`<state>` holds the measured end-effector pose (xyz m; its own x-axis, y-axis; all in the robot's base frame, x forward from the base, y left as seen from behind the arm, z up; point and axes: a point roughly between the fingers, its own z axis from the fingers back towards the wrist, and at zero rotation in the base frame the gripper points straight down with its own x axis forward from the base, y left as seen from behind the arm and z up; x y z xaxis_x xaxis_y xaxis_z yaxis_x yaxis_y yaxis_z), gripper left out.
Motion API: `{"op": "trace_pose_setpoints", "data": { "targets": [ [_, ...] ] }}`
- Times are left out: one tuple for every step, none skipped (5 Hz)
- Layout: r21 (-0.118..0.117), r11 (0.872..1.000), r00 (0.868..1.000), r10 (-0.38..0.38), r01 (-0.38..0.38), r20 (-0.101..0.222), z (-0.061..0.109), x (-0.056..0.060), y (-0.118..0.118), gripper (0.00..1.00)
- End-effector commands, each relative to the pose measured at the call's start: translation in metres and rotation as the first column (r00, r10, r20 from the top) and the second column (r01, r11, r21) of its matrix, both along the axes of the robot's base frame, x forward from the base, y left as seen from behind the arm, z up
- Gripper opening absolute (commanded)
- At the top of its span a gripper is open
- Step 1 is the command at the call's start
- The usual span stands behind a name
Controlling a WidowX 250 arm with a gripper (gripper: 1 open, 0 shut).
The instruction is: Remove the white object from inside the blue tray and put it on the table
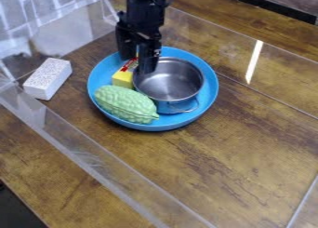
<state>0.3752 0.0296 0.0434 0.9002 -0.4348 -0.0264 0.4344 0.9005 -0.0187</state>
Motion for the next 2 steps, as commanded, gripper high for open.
{"op": "trace_pose_setpoints", "data": {
  "targets": [
    [0.008, 1.0, 0.999, 0.005, -0.005, 0.032, 0.0058, 0.0076, 0.0034, 1.0],
    [0.012, 1.0, 1.0, 0.003, -0.004, 0.023, -0.001, 0.0087, 0.0038, 1.0]
  ]
}}
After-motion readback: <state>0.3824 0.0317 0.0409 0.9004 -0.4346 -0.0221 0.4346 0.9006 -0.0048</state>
